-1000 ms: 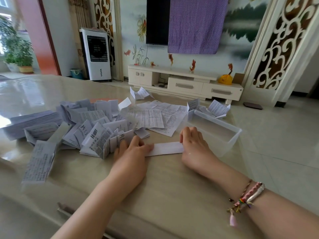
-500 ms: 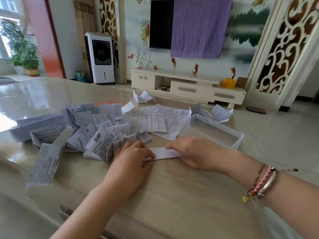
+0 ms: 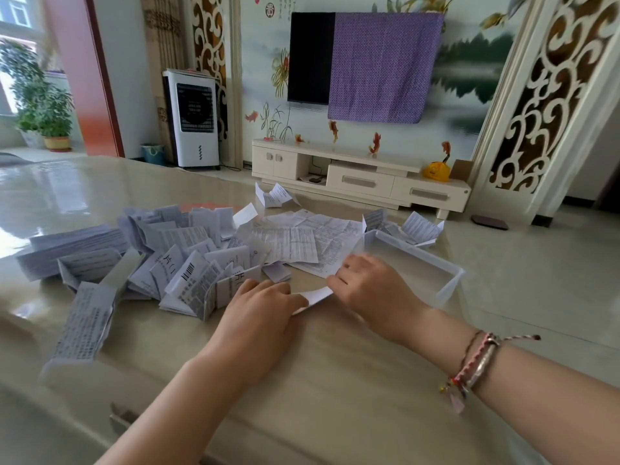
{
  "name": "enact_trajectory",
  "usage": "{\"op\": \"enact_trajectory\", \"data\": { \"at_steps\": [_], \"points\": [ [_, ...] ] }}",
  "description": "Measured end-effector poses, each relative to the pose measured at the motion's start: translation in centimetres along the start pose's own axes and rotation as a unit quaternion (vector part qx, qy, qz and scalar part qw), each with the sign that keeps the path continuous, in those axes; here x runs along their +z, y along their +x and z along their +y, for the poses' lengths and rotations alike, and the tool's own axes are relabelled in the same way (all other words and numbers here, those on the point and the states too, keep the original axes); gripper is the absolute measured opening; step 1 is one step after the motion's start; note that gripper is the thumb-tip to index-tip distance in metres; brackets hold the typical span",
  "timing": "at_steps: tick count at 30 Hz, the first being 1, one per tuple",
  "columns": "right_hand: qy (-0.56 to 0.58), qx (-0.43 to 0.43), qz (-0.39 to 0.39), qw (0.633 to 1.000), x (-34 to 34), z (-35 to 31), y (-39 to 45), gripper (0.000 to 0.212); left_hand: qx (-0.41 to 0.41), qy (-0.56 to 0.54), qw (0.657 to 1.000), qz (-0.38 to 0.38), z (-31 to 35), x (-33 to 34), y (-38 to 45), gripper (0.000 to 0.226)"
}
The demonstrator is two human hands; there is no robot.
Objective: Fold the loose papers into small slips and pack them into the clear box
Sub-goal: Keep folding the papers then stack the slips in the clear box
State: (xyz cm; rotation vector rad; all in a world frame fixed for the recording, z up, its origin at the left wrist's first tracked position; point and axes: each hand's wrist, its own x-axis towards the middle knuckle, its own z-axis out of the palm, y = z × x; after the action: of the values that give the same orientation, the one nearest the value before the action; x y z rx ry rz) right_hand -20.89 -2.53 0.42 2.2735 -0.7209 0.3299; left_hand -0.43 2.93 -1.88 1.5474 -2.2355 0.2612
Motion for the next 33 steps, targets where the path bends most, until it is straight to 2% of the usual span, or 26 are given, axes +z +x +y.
{"op": "enact_trajectory", "data": {
  "at_steps": [3, 6, 9, 12, 15, 17, 20, 24, 27, 33],
  "points": [
    [0.094, 0.038, 0.008, 0.995, -1.1, 0.0, -0.7, 0.023, 0.006, -0.02, 1.0, -0.004, 0.0, -0.1, -0.2, 0.024],
    [0.257, 0.081, 0.016, 0.963, -3.1, -0.2, -1.4, 0.016, -0.004, -0.074, 0.997, -0.015, 0.1, -0.2, -0.3, 0.029],
    [0.423, 0.11, -0.031, 0.899, -4.7, -1.0, -2.0, 0.013, 0.006, -0.107, 0.993, -0.055, 0.6, -0.4, -0.8, 0.041],
    [0.527, 0.164, -0.093, 0.828, -5.0, -1.7, -2.2, 0.006, 0.011, -0.097, 0.989, -0.112, 0.9, -0.2, -1.9, 0.06],
    [0.585, 0.234, -0.077, 0.773, -3.8, -1.8, -1.5, 0.005, -0.012, -0.135, 0.98, -0.143, 0.6, -0.5, -2.5, 0.042],
    [0.599, 0.287, -0.072, 0.744, -2.7, -1.7, -0.8, 0.01, -0.003, -0.142, 0.975, -0.168, 0.4, -0.5, -2.8, 0.046],
    [0.538, 0.33, -0.092, 0.77, -1.0, -1.9, 0.0, 0.019, -0.004, -0.146, 0.974, -0.171, 0.1, -0.1, -3.0, 0.046],
    [0.442, 0.353, -0.15, 0.811, -0.3, -2.6, 0.0, 0.029, 0.002, -0.171, 0.976, -0.136, 0.0, 0.0, -2.9, 0.053],
    [0.401, 0.34, -0.141, 0.839, 0.2, -3.1, 0.0, 0.033, 0.023, -0.182, 0.975, -0.121, -0.1, 0.4, -2.9, 0.052],
    [0.364, 0.317, -0.132, 0.866, 0.4, -3.2, -0.1, 0.034, 0.011, -0.218, 0.974, -0.064, -0.3, 0.6, -3.1, 0.05]
  ]
}}
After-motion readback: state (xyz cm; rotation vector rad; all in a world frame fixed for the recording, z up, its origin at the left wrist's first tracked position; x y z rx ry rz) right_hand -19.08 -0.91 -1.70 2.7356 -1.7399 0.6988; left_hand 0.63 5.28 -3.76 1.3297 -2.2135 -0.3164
